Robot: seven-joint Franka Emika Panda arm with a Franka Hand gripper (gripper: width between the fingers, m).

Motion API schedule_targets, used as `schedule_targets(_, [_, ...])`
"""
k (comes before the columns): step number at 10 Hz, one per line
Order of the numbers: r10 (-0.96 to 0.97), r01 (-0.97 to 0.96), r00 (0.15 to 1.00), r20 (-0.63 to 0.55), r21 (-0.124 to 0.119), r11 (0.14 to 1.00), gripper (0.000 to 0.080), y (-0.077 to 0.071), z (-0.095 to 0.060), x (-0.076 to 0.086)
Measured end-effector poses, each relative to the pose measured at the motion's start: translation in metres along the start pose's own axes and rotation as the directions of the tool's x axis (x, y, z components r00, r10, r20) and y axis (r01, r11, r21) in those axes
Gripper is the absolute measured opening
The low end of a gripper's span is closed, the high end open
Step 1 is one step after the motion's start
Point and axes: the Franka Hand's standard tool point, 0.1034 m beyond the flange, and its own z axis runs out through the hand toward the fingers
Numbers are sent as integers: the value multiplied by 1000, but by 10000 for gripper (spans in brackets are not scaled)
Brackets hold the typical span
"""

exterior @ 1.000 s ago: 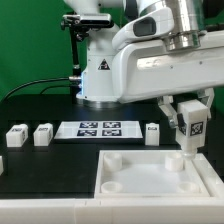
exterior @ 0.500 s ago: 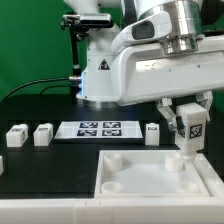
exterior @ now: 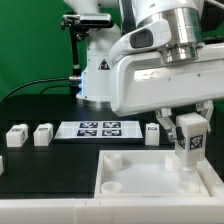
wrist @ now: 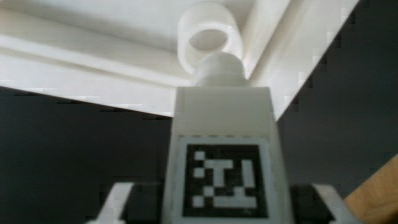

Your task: Assemble one leg

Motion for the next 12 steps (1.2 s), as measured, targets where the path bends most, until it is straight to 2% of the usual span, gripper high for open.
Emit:
schedule_targets(9, [11, -11, 1000, 25, 7, 1000, 292, 0, 28, -18])
schedule_targets(12, [12, -13, 999, -40, -12, 1000, 292, 1, 31, -14])
